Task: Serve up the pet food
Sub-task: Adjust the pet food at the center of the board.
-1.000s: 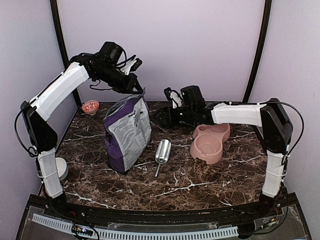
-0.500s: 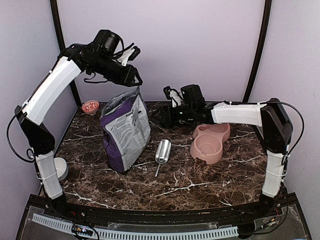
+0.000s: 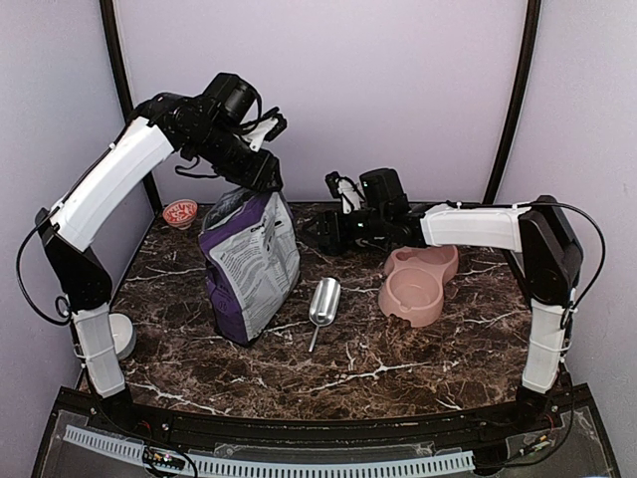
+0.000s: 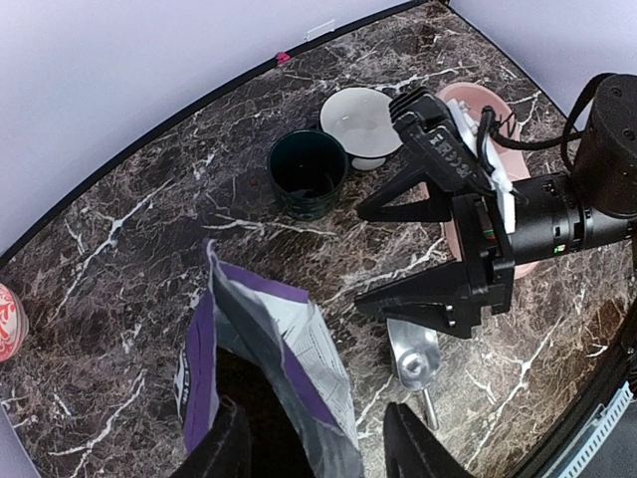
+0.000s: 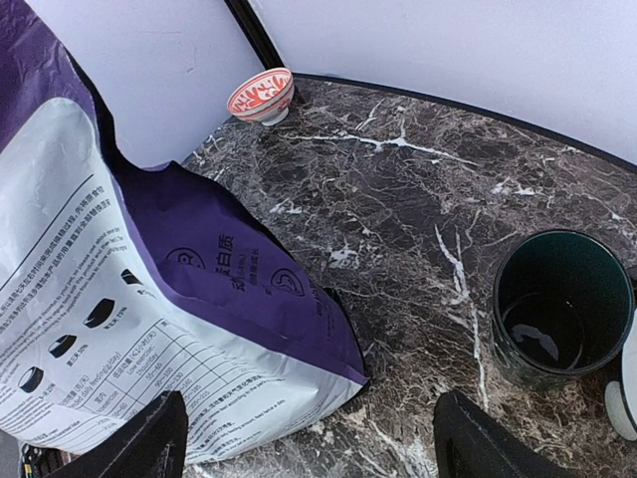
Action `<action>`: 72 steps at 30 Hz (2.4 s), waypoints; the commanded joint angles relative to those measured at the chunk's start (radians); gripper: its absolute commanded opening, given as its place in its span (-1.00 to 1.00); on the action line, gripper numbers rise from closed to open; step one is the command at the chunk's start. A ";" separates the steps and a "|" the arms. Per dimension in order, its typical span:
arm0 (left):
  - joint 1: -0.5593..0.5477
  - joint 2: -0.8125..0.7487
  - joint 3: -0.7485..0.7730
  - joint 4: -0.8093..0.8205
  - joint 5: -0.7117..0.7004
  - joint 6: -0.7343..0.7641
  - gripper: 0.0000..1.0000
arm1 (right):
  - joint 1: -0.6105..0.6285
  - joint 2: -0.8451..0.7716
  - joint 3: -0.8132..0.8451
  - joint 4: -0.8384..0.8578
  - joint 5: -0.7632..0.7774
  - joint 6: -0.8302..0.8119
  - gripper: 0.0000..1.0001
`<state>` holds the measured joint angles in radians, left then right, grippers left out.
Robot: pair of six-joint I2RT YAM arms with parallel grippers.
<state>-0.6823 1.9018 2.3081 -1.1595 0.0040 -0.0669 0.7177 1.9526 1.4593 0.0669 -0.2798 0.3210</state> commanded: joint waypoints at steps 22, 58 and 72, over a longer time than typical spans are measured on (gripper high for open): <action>0.004 0.101 0.007 0.019 0.037 -0.013 -1.00 | -0.006 0.043 0.101 0.051 -0.054 0.017 0.70; 0.049 -0.095 -0.137 0.203 0.374 -0.045 -1.00 | -0.111 0.197 0.259 0.034 -0.264 -0.182 0.64; 0.087 -0.104 -0.122 0.235 0.482 -0.068 -1.00 | -0.151 0.106 0.025 0.293 -0.829 -0.336 0.39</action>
<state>-0.6189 1.9175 2.1601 -1.0317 0.3519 -0.1188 0.5716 2.0842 1.5124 0.2272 -0.9165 0.0059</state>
